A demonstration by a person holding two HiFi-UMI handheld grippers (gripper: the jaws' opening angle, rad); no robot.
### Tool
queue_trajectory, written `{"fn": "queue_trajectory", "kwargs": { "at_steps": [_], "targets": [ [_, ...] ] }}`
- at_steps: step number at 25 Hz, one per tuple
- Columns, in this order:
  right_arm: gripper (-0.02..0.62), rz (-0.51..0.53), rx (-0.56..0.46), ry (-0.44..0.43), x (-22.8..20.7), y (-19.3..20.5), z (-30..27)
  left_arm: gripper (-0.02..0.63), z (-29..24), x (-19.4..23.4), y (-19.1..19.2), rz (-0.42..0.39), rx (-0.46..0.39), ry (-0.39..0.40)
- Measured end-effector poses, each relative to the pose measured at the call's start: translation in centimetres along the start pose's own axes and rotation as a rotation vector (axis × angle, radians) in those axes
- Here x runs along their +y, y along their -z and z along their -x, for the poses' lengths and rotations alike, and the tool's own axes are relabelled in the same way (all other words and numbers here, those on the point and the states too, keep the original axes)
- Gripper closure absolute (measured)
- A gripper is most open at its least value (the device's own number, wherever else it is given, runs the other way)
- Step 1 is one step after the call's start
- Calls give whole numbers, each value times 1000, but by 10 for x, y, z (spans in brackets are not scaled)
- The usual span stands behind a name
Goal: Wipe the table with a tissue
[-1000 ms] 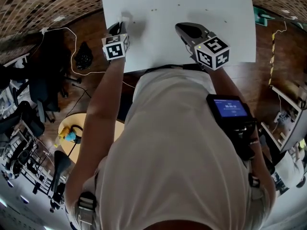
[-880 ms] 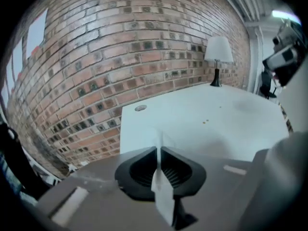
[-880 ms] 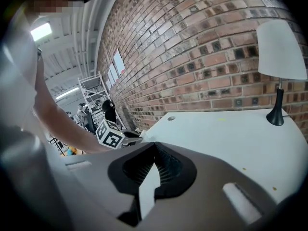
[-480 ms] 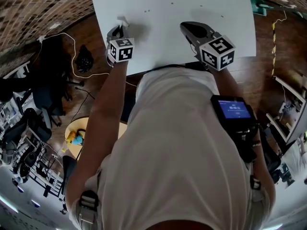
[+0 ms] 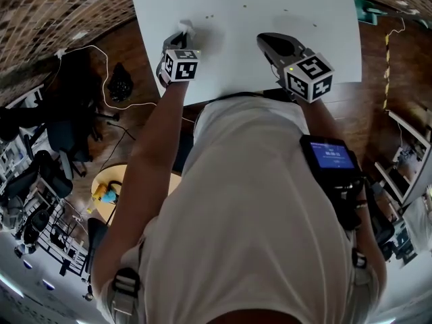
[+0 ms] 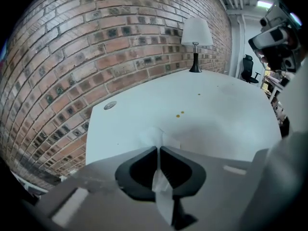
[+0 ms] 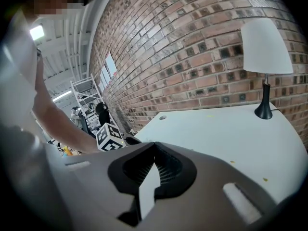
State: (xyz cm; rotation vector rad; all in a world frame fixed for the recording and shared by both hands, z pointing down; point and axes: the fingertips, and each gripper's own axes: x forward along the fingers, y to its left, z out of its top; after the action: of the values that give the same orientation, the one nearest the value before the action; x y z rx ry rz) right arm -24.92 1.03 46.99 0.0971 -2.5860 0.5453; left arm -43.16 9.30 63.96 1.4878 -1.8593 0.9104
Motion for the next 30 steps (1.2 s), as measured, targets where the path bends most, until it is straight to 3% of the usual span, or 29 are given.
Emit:
{"fn": "queue_trajectory", "kwargs": {
  "at_steps": [11, 15, 18, 22, 25, 30],
  "targets": [
    [588, -4, 8, -35, -5, 1, 3, 584, 0, -35, -5, 42, 55, 152],
    [588, 4, -7, -55, -14, -10, 5, 584, 4, -30, -12, 153, 22, 158],
    [588, 8, -25, -59, -21, -16, 15, 584, 13, -15, -18, 250, -19, 115],
    [588, -7, -43, -47, -34, -13, 29, 584, 16, 10, -26, 322, -37, 28],
    [588, -20, -49, -39, -40, -10, 38, 583, 12, 20, -33, 383, -36, 10],
    [588, -55, -59, -14, -54, -5, 54, 583, -6, 14, -43, 349, -5, -5]
  ]
}}
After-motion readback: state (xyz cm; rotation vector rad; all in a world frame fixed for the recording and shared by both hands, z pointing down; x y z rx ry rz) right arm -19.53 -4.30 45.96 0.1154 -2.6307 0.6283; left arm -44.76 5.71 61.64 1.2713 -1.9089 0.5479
